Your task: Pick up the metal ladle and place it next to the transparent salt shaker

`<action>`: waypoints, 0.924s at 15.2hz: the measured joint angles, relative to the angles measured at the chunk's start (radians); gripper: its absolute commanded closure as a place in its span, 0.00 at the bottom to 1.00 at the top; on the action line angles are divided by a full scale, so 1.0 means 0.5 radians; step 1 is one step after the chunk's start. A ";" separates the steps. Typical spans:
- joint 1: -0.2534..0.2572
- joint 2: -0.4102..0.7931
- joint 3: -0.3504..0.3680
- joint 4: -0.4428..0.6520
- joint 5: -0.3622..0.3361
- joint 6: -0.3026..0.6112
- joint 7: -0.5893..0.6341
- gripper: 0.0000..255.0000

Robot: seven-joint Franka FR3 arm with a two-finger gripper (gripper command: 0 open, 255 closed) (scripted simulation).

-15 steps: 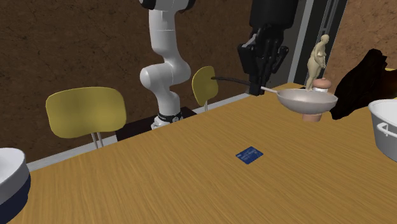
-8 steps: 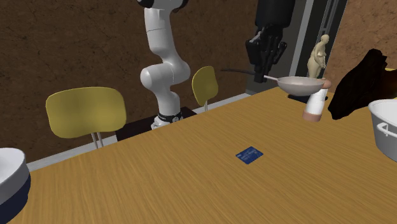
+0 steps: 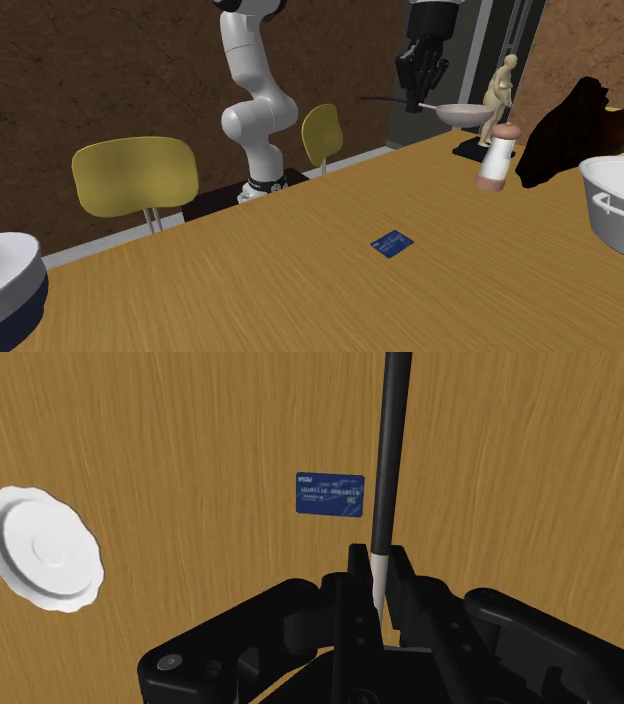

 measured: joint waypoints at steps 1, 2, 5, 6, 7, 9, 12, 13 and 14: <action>0.017 -0.026 0.027 -0.018 0.010 -0.010 0.040 1.00; 0.037 -0.044 0.061 -0.046 0.023 -0.004 0.091 1.00; 0.091 -0.074 0.156 -0.058 0.058 -0.033 0.230 1.00; 0.109 -0.093 0.185 -0.084 0.072 -0.029 0.274 1.00; 0.125 -0.102 0.214 -0.084 0.085 -0.041 0.316 1.00; 0.163 -0.122 0.282 -0.089 0.113 -0.063 0.412 1.00; 0.218 -0.117 0.387 -0.072 0.153 -0.083 0.563 1.00; 0.236 -0.115 0.423 -0.062 0.166 -0.093 0.613 1.00; 0.252 -0.099 0.459 -0.042 0.176 -0.098 0.664 1.00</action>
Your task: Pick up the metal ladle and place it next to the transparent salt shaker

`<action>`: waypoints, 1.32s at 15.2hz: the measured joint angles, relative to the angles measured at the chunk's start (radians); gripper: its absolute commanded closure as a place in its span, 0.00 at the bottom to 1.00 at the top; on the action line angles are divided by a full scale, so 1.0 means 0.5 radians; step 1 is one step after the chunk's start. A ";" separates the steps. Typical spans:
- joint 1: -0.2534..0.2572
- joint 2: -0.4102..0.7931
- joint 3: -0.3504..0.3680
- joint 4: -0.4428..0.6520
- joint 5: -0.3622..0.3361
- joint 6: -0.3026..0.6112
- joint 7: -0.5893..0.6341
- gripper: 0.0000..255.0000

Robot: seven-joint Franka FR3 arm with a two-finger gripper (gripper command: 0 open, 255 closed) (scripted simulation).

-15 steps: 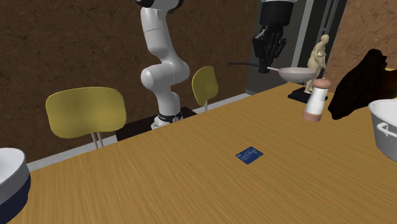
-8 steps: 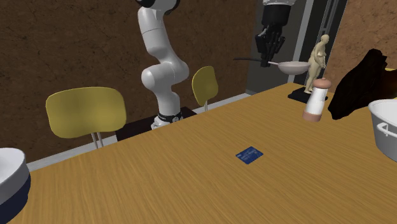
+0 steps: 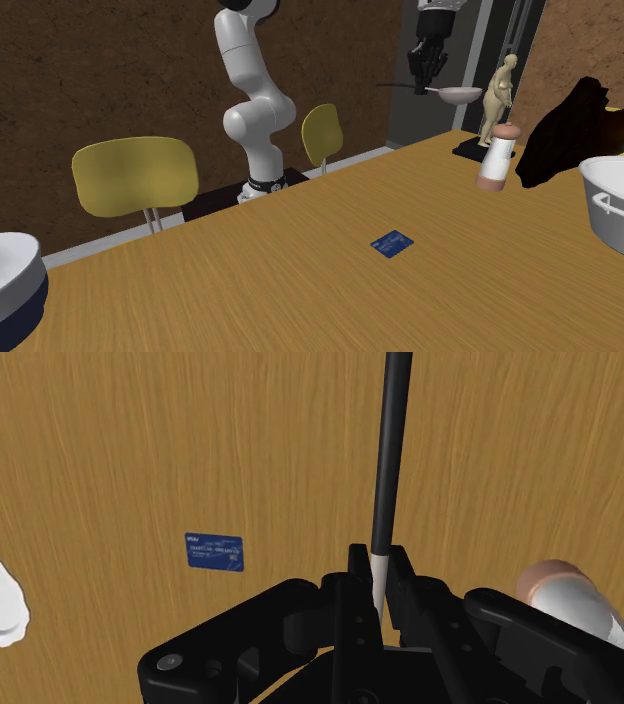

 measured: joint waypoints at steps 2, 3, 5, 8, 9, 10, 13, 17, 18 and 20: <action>0.034 0.006 0.067 0.009 0.024 -0.007 0.096 1.00; 0.047 0.024 0.100 0.039 0.030 -0.021 0.142 1.00; 0.078 0.056 0.173 0.083 0.045 -0.035 0.246 1.00; 0.125 0.107 0.281 0.140 0.064 -0.047 0.401 1.00; 0.132 0.127 0.303 0.147 0.064 -0.037 0.432 1.00; 0.136 0.129 0.311 0.131 0.066 -0.018 0.444 1.00; 0.143 0.128 0.323 0.053 0.071 0.058 0.460 1.00; 0.147 0.114 0.326 -0.063 0.079 0.161 0.461 1.00; 0.148 0.116 0.328 -0.086 0.079 0.186 0.462 1.00; 0.151 0.114 0.333 -0.146 0.082 0.243 0.467 1.00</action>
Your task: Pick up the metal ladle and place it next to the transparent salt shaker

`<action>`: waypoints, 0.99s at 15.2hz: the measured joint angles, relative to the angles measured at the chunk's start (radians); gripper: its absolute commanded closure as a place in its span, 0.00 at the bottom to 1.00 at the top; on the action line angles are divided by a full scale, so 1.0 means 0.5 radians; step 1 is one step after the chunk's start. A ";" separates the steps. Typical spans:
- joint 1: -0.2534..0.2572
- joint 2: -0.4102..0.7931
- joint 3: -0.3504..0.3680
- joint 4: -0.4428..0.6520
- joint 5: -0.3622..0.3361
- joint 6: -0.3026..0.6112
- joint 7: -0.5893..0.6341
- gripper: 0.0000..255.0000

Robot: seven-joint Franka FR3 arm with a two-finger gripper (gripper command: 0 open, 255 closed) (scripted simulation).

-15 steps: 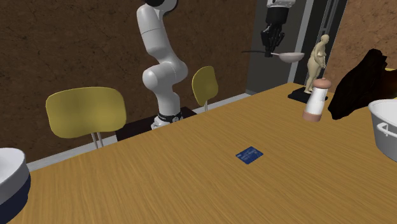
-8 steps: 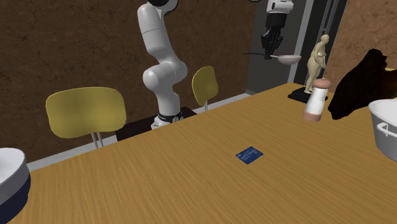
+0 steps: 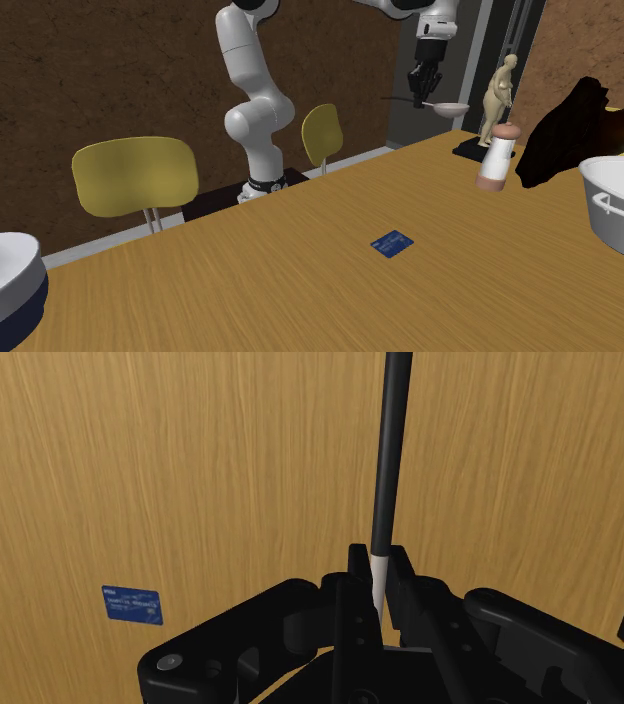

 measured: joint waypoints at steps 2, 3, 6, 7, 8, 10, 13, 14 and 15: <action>0.001 -0.005 0.000 -0.057 0.003 0.053 -0.002 1.00; 0.003 0.006 0.007 -0.073 0.001 0.079 0.007 1.00; 0.004 0.008 0.011 -0.151 0.002 0.158 0.008 1.00; 0.003 0.016 0.013 -0.173 -0.001 0.188 0.009 1.00; 0.004 0.027 0.019 -0.189 -0.003 0.213 0.018 1.00; 0.007 0.029 0.026 -0.242 -0.002 0.268 0.024 1.00; 0.007 0.051 0.035 -0.303 -0.008 0.349 0.035 1.00; 0.008 0.057 0.040 -0.325 -0.009 0.377 0.041 1.00; 0.011 0.055 0.043 -0.352 -0.007 0.402 0.044 1.00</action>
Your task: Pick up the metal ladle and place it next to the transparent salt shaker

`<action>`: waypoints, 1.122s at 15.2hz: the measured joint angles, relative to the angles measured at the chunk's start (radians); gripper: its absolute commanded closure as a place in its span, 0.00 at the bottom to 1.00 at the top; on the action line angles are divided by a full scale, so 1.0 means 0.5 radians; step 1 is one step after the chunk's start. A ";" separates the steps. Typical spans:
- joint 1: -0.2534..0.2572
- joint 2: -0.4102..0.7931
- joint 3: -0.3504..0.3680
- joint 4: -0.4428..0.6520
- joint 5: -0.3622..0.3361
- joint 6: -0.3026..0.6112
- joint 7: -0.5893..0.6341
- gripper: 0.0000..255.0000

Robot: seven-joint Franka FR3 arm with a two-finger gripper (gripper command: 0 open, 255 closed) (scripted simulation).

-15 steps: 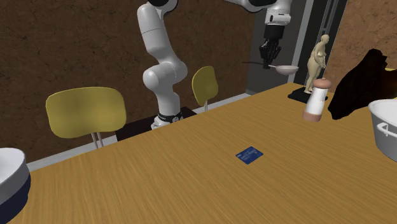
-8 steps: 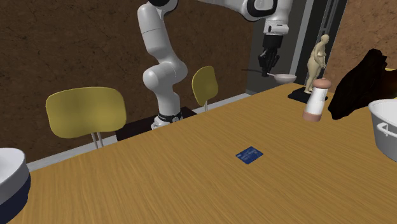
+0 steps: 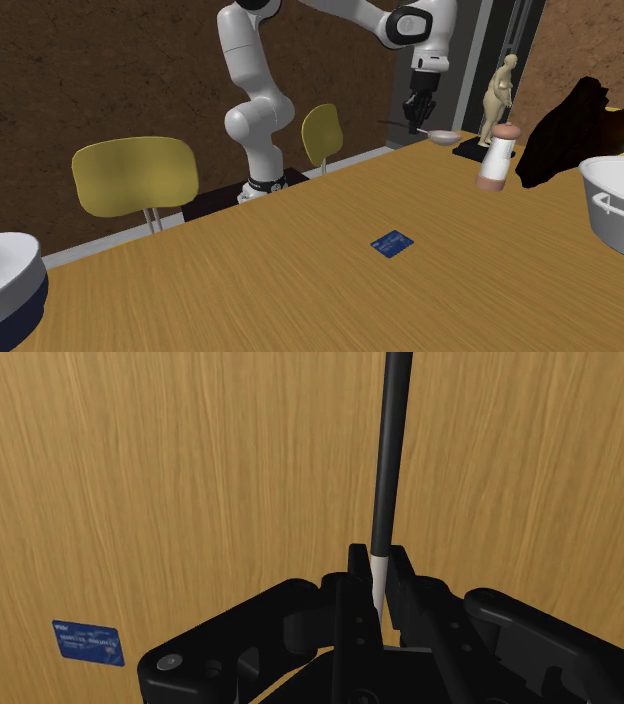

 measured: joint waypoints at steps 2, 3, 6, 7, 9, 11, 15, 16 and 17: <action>-0.001 0.023 0.008 -0.035 -0.008 0.056 0.011 1.00; -0.002 0.028 0.010 -0.058 -0.009 0.084 0.012 1.00; -0.004 0.065 0.021 -0.106 -0.023 0.165 0.029 1.00; -0.005 0.076 0.025 -0.127 -0.028 0.196 0.035 1.00; -0.007 0.099 0.031 -0.161 -0.038 0.250 0.044 1.00; -0.008 0.121 0.039 -0.195 -0.047 0.304 0.058 1.00; -0.014 0.183 0.054 -0.258 -0.077 0.421 0.088 1.00; -0.015 0.195 0.057 -0.275 -0.084 0.448 0.093 1.00; -0.017 0.211 0.060 -0.282 -0.093 0.470 0.102 1.00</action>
